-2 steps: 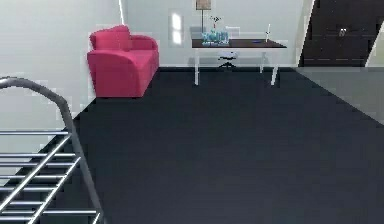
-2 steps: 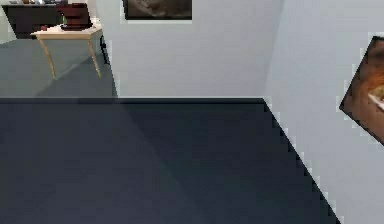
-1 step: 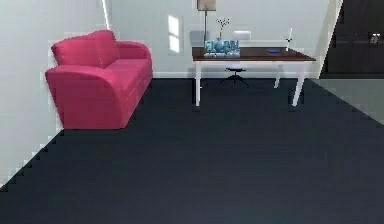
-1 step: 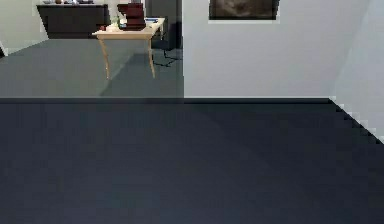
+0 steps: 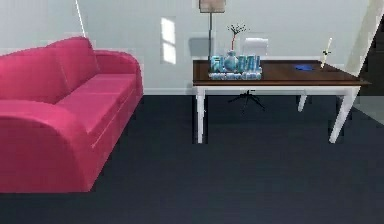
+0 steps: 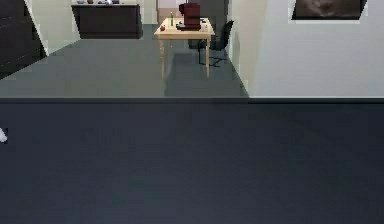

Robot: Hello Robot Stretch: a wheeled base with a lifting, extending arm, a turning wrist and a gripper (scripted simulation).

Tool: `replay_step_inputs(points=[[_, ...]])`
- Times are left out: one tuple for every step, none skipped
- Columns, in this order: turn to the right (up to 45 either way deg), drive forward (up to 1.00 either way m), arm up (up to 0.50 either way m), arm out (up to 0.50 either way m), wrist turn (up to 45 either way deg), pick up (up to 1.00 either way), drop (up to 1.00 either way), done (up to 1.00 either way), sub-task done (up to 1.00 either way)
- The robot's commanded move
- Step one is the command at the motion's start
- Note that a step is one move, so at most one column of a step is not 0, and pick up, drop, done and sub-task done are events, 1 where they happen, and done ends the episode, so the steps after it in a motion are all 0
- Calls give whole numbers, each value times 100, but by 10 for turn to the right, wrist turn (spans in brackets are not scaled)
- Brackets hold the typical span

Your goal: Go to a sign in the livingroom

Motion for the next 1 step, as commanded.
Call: replay_step_inputs(points=[[30, 0, 0, 0, 0, 0, 0, 0, 0]])
